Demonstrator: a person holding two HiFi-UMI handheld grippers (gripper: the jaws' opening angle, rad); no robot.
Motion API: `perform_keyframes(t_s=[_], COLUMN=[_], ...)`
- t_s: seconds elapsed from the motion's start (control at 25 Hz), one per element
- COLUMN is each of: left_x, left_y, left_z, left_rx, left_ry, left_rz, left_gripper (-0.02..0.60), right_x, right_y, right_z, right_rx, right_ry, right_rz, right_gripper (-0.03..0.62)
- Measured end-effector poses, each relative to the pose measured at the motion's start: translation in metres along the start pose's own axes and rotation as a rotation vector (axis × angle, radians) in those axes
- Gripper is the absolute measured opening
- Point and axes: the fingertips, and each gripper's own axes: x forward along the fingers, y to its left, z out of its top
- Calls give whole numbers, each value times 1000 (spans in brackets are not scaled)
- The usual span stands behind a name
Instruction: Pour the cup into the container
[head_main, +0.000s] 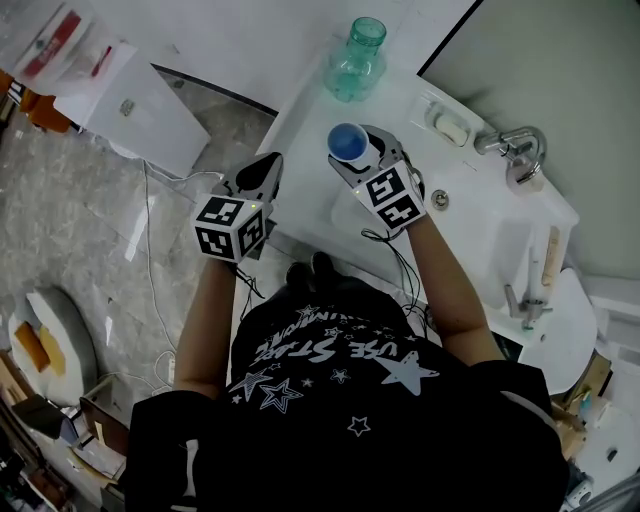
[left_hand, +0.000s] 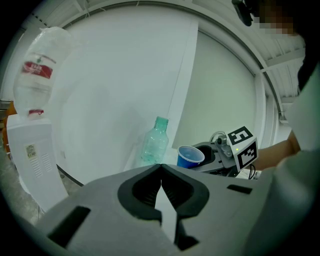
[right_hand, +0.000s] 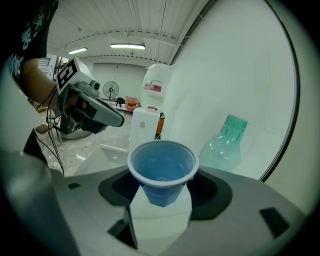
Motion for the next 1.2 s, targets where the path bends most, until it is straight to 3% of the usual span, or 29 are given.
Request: perform_keyframes(t_s=[0.6,1.2], left_x=[-22,-33], left_y=[-10,-11], left_z=[-53,-76], left_rx=[-56,-36], left_ry=[76,112], left_rz=[-15,-82], left_gripper=[9,9], right_x=[4,17], right_y=[79,115], right_z=[-41,-57], right_rx=[165,176], right_ry=[-26,-3], right_rz=[99,145], right_gripper=[291,293])
